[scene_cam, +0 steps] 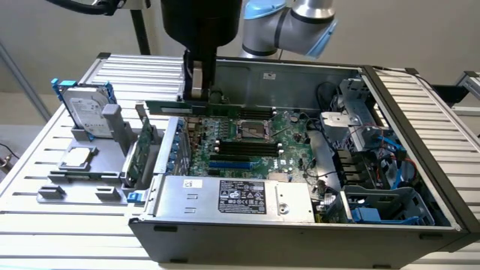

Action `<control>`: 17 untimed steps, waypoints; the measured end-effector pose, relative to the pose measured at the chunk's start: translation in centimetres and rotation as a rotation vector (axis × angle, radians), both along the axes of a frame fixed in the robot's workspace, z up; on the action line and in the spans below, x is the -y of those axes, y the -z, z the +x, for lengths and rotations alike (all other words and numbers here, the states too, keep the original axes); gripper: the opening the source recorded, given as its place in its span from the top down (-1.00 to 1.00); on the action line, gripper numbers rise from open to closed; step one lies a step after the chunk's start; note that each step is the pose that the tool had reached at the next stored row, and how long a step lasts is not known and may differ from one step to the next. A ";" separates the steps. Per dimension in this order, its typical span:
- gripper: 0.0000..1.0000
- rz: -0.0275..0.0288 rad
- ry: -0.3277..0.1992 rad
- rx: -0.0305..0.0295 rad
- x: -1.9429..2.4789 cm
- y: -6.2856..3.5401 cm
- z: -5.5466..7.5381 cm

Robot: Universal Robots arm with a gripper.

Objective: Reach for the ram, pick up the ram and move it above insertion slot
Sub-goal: 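Pick up the ram and move it above insertion slot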

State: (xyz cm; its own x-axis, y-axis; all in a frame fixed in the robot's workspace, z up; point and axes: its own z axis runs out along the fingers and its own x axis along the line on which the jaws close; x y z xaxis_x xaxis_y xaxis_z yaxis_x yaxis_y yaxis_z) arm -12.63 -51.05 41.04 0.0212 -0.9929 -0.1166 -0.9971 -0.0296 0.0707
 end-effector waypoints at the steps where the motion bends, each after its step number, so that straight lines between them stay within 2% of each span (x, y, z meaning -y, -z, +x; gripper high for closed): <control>1: 0.73 -0.0001 0.000 0.0000 -0.05 0.00 0.4; 5: 0.73 -0.0001 0.000 -0.0001 -0.42 0.06 2.3; 8: 0.73 0.0000 0.000 0.0000 -1.01 0.17 3.4; 14: 0.73 -0.0005 0.000 0.0000 -2.85 0.54 5.2; 17: 0.73 -0.0036 0.000 -0.0001 -3.79 0.77 6.0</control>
